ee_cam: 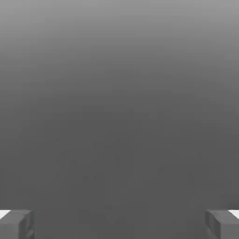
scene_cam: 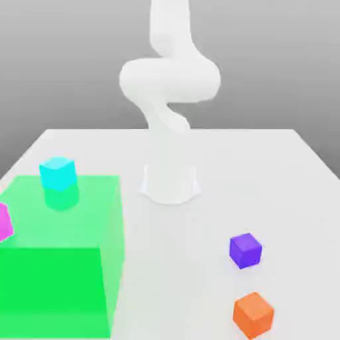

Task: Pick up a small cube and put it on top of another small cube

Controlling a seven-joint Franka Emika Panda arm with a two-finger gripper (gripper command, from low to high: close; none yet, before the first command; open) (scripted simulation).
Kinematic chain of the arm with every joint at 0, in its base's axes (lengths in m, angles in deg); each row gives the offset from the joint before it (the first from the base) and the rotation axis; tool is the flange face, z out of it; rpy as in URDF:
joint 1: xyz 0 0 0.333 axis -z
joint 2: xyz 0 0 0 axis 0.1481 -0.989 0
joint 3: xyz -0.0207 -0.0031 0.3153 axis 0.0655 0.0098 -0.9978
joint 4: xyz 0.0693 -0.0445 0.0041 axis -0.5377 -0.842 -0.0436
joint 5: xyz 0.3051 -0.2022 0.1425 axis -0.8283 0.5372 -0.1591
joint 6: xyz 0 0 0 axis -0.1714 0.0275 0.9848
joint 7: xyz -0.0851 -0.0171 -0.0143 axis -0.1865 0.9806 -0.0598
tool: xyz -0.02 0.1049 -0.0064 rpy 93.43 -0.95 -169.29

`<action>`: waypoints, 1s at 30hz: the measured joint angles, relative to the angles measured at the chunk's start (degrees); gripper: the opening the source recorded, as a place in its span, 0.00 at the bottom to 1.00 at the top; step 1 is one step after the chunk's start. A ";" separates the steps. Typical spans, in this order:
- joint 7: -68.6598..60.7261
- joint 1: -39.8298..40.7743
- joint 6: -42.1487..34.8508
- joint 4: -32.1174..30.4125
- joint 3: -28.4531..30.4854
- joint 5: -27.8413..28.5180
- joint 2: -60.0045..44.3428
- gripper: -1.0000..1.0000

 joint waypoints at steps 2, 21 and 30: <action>-0.73 -1.95 2.47 -2.71 0.10 -1.78 -3.35 0.50; 0.36 -15.67 24.83 -26.95 -9.87 -7.69 -32.90 0.50; 10.53 -16.29 34.85 -31.31 -10.89 5.59 -44.83 0.50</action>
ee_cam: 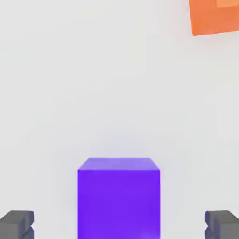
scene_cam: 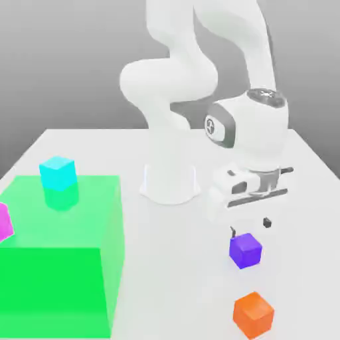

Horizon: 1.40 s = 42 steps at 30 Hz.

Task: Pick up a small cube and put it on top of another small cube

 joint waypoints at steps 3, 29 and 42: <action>2.77 -1.98 3.10 0.77 3.02 3.98 -3.88 0.50; -2.34 -4.78 -3.42 -1.14 3.19 -3.84 4.32 0.00; -4.25 0.47 -12.74 11.63 5.75 2.23 0.84 0.00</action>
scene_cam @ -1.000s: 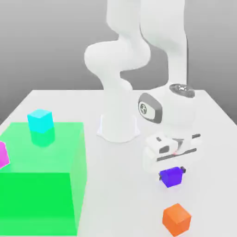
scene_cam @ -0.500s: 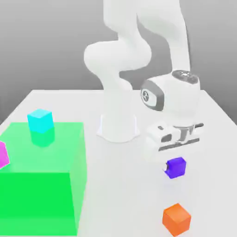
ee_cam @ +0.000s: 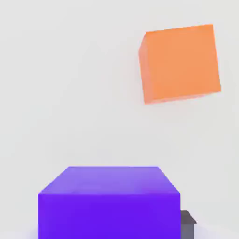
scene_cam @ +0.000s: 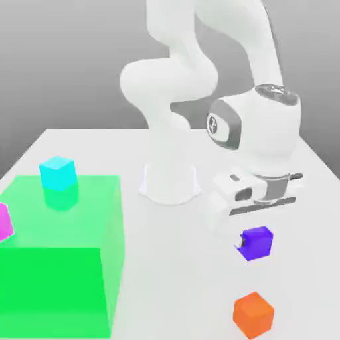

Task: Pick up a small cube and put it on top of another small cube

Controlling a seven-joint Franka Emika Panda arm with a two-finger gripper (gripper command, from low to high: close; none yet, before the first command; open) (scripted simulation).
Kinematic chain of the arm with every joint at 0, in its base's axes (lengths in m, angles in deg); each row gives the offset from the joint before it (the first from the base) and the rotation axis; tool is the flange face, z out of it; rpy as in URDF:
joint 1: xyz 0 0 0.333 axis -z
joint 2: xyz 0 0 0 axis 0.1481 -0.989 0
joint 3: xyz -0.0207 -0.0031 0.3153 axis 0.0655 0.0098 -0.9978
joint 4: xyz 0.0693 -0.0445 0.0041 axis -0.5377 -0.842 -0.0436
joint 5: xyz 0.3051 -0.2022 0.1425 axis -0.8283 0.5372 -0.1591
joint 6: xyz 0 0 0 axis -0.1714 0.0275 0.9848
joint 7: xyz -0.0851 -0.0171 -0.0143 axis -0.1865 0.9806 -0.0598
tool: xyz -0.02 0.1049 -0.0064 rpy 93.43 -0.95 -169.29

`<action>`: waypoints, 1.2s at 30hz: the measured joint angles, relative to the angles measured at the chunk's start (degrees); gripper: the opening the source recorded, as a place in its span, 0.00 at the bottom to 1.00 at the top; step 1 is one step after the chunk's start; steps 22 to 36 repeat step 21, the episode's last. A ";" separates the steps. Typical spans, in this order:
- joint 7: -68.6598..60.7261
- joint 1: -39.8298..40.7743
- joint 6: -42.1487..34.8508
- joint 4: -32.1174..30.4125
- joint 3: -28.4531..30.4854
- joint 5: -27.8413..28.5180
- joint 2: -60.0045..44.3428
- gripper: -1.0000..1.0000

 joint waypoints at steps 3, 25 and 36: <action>-1.84 1.04 -2.06 3.27 0.21 -0.41 -1.29 0.00; -9.06 3.68 -0.71 14.41 1.48 -3.40 -13.85 1.00; -9.06 3.68 -0.71 14.41 1.48 -3.40 -13.85 1.00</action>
